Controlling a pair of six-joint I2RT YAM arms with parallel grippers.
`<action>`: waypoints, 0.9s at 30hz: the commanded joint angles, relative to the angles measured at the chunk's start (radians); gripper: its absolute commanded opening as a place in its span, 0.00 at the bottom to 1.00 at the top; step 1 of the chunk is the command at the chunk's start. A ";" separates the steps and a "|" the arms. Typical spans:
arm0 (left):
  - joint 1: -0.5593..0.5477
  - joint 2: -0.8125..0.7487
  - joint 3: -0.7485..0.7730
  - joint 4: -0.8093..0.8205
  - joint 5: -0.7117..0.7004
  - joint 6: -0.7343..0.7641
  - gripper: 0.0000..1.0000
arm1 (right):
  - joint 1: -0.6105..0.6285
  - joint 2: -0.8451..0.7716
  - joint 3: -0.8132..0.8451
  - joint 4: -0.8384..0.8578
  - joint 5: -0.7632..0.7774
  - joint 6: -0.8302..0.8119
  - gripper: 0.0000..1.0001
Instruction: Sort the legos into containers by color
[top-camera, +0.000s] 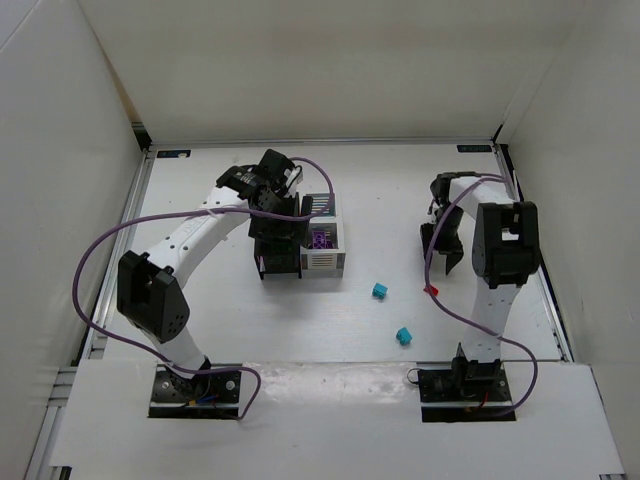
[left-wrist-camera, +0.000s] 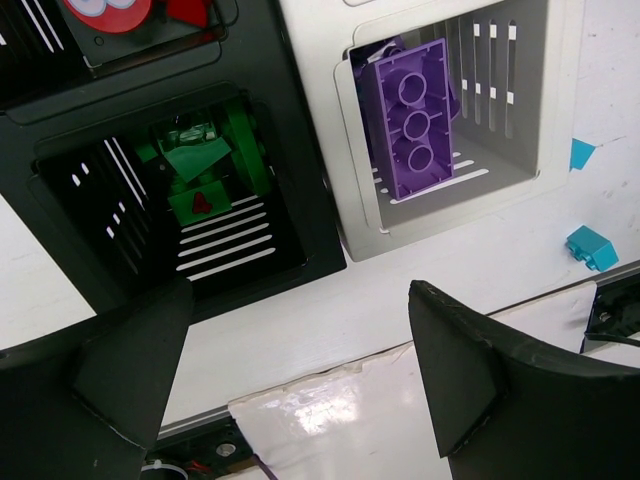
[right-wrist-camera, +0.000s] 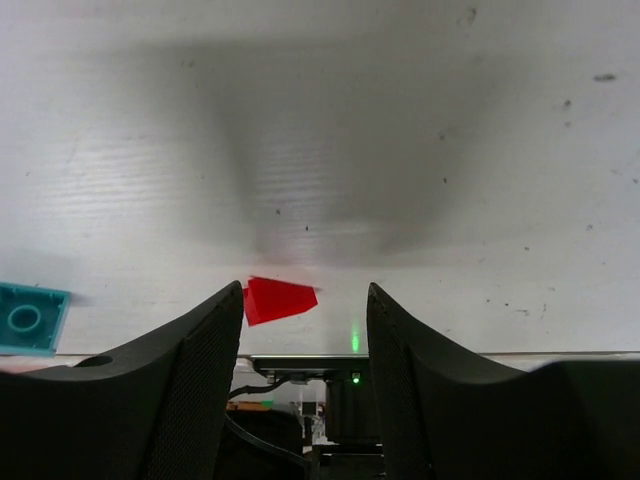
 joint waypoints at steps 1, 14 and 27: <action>0.007 -0.035 -0.002 0.012 -0.005 -0.005 1.00 | 0.018 0.041 -0.004 0.010 0.008 -0.001 0.56; 0.004 -0.008 0.030 0.003 0.009 -0.022 1.00 | 0.024 0.063 -0.043 0.030 0.027 -0.006 0.56; 0.004 0.006 0.047 0.014 0.029 -0.036 1.00 | 0.087 0.014 -0.100 0.050 0.073 -0.070 0.57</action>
